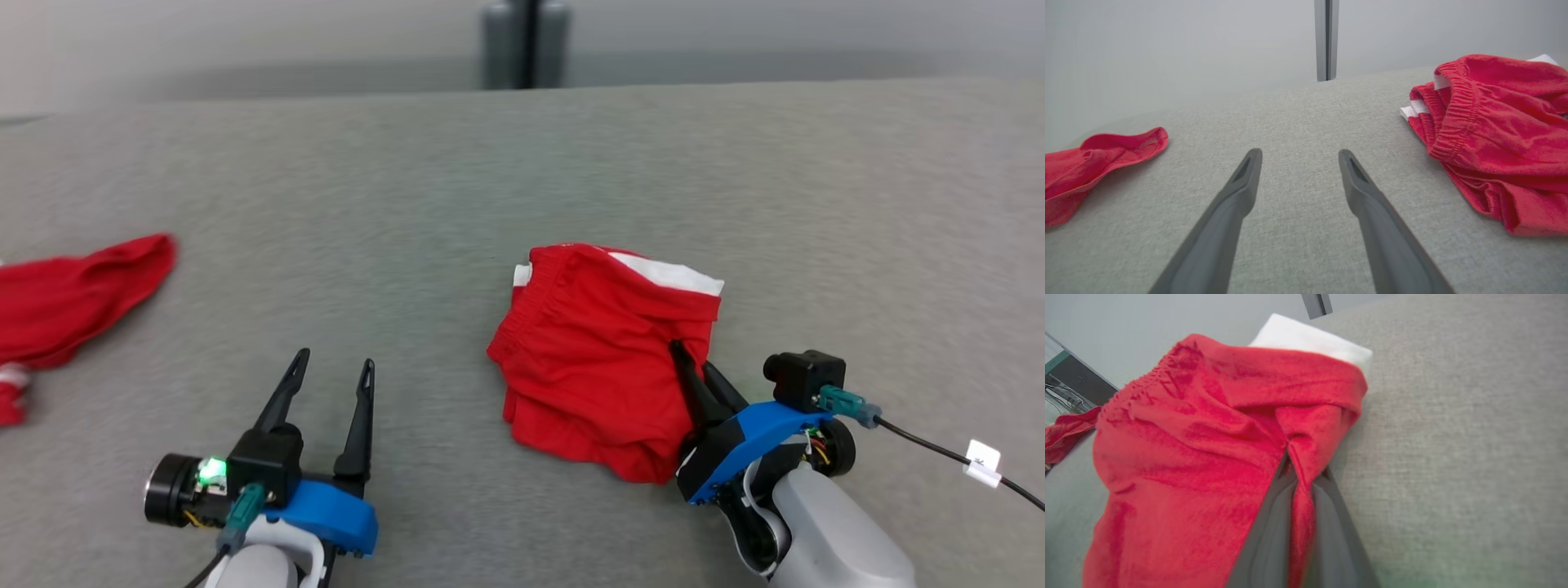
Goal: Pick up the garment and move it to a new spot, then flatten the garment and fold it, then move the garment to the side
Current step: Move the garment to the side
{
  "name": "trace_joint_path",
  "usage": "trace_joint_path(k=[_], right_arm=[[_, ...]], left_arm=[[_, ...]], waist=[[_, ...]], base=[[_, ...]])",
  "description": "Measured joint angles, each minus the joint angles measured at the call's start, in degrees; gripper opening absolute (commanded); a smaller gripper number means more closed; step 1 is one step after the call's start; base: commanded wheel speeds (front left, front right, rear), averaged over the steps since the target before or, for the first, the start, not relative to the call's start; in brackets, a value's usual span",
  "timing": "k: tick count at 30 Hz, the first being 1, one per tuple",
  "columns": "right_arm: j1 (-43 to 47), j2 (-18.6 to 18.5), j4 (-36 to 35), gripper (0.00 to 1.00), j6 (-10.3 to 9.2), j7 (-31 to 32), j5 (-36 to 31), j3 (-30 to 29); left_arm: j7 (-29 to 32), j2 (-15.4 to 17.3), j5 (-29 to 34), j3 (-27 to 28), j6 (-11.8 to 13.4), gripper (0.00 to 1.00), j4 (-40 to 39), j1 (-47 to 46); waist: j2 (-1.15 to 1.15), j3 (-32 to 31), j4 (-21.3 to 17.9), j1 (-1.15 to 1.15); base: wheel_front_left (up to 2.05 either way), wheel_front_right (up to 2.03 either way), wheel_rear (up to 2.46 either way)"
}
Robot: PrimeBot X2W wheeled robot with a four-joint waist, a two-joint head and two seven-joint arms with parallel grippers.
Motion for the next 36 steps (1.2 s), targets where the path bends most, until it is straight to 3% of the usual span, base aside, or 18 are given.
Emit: trace_joint_path(k=[10,17,23,27,32,36], right_arm=[[4.3,-0.2,-5.0,0.00,-0.02,0.0,1.0,3.1],[5.3,-0.1,-7.3,0.00,-0.02,0.0,-0.1,2.7],[4.6,-0.1,-6.6,0.00,-0.02,0.0,-4.7,-0.8],[0.9,-0.1,-2.6,0.00,-0.01,0.0,-12.7,-6.0],[-5.2,-1.0,4.4,0.00,0.00,1.0,-28.3,-19.4],[-7.8,-4.7,5.5,0.00,0.00,4.4,-38.6,-30.7]], left_arm=[[0.0,0.7,0.5,-1.3,0.0,1.00,-1.2,-1.1],[0.0,1.2,0.5,-2.0,0.0,1.00,-2.0,-1.4],[0.0,2.1,0.5,-2.5,-0.3,1.00,-2.4,-1.4],[0.0,2.8,0.3,-3.2,-0.5,1.00,-2.6,-1.7],[0.0,4.0,-0.1,-3.7,-0.6,1.00,-2.9,-2.1],[0.0,5.2,-0.7,-3.2,-0.9,1.00,-3.1,-2.2]], waist=[[0.00,-0.1,-16.6,0.00],[-0.01,-1.0,-22.6,0.00],[-0.01,0.5,-22.4,0.01],[-0.01,1.4,-20.4,0.00],[-0.01,2.5,-16.4,0.00],[-0.01,3.8,-12.9,0.01]], base=[[0.00,0.00,0.00],[0.00,0.00,0.00],[0.00,0.00,0.00],[0.00,0.00,0.00],[0.00,0.00,0.00],[0.00,0.00,0.00]])
